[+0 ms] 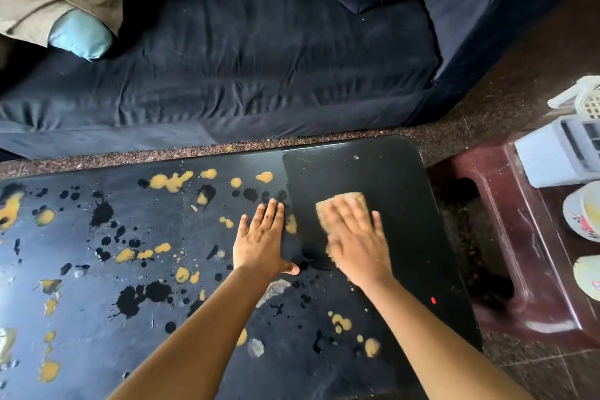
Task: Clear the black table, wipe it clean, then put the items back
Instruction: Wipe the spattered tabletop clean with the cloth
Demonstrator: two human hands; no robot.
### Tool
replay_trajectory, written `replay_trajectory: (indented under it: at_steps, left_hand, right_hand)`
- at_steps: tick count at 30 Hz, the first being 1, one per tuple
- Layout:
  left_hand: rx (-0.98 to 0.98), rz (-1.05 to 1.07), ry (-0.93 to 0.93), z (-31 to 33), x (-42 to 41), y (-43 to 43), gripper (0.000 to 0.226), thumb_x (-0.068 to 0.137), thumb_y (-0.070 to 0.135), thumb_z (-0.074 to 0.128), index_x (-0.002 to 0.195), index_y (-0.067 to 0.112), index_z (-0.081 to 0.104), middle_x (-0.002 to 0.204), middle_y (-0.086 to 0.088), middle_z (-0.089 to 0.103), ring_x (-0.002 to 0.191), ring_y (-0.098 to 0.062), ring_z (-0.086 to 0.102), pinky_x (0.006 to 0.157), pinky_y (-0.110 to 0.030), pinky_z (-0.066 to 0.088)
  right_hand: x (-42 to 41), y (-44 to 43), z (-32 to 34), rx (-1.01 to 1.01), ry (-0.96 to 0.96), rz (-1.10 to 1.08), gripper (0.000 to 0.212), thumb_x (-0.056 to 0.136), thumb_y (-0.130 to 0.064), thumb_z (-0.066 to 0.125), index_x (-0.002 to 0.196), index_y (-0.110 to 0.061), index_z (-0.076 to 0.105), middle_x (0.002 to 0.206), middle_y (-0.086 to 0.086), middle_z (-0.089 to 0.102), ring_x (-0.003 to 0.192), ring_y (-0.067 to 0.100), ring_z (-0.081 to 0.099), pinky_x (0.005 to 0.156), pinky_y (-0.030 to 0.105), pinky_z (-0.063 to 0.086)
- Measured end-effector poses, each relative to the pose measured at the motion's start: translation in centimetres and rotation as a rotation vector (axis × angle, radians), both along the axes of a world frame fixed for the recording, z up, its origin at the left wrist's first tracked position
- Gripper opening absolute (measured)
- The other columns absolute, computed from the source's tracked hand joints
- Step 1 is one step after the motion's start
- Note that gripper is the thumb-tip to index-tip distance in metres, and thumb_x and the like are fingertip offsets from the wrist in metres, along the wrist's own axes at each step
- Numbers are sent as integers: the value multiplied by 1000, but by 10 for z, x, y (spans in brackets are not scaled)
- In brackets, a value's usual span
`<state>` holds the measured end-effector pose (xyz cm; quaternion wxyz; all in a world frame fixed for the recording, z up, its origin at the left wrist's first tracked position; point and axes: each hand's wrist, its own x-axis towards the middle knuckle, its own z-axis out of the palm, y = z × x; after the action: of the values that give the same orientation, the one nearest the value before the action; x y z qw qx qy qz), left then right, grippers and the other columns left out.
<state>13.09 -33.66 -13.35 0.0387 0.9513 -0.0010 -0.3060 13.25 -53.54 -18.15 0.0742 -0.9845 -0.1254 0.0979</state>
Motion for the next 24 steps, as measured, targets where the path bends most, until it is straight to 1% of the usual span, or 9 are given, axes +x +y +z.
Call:
replay_trajectory:
  at_steps: [2, 4, 9, 11, 15, 17, 19, 21, 24]
  left_hand:
    - [11, -1, 6, 0, 1, -1, 128, 68, 68, 65, 148, 17, -22, 157, 3, -23, 145, -17, -20, 117, -42, -10]
    - [18, -5, 11, 1, 1, -1, 129, 68, 69, 65, 148, 17, -22, 157, 3, -23, 145, -17, -19, 117, -41, -9]
    - [21, -2, 23, 2, 3, -2, 128, 69, 68, 66, 148, 17, -20, 157, 3, -23, 145, -17, -18, 117, -41, -9]
    - [30, -6, 28, 3, 2, -3, 127, 69, 68, 65, 148, 17, -21, 157, 3, -23, 145, -17, -18, 117, -41, -8]
    - [32, -15, 30, 2, 3, -3, 127, 69, 68, 65, 148, 17, -21, 157, 2, -23, 145, -17, -18, 118, -42, -7]
    - [27, -11, 21, 2, 2, -2, 127, 69, 68, 66, 148, 17, -20, 157, 3, -23, 146, -17, -17, 119, -42, -6]
    - [18, -13, 13, 1, 2, -1, 126, 69, 68, 65, 149, 17, -18, 157, 3, -22, 146, -17, -16, 119, -42, -5]
    - [20, -18, 16, 2, 2, -1, 127, 69, 68, 66, 149, 17, -18, 158, 3, -21, 146, -17, -16, 118, -42, -5]
    - [22, -16, 18, 1, 1, -1, 128, 68, 67, 67, 149, 17, -19, 157, 4, -21, 146, -17, -16, 118, -43, -6]
  right_hand:
    - [-2, -3, 2, -18, -3, -234, 67, 87, -33, 47, 149, -31, 21, 158, -6, 16, 147, 19, 6, 113, 55, 18]
    - [-8, 21, 4, 3, 6, -333, 67, 88, -33, 48, 150, -28, 20, 159, -2, 14, 147, 22, 6, 113, 53, 14]
    - [-25, 40, 3, 45, -29, 120, 60, 86, -36, 40, 146, -31, 31, 155, -6, 27, 145, 18, 18, 112, 54, 26]
    - [-25, 14, 2, 8, -33, 60, 62, 84, -36, 36, 146, -33, 31, 155, -9, 26, 145, 16, 16, 111, 55, 27]
    - [-28, 21, 5, 15, -25, -346, 65, 81, -34, 36, 145, -25, 35, 154, 1, 29, 144, 25, 19, 108, 57, 26]
    - [-35, 48, 7, 95, -36, -266, 64, 80, -31, 43, 144, -25, 36, 154, 2, 30, 144, 26, 21, 110, 57, 26]
    - [-42, 55, 6, 87, -38, 23, 60, 85, -34, 41, 144, -28, 34, 154, -2, 30, 144, 22, 20, 110, 56, 27]
    - [-41, 30, 2, 41, -47, 176, 58, 87, -37, 40, 144, -32, 32, 154, -7, 28, 145, 18, 17, 111, 55, 26]
    - [-41, -11, -1, -38, -22, -78, 64, 83, -38, 38, 147, -32, 28, 156, -7, 24, 146, 19, 15, 110, 57, 27]
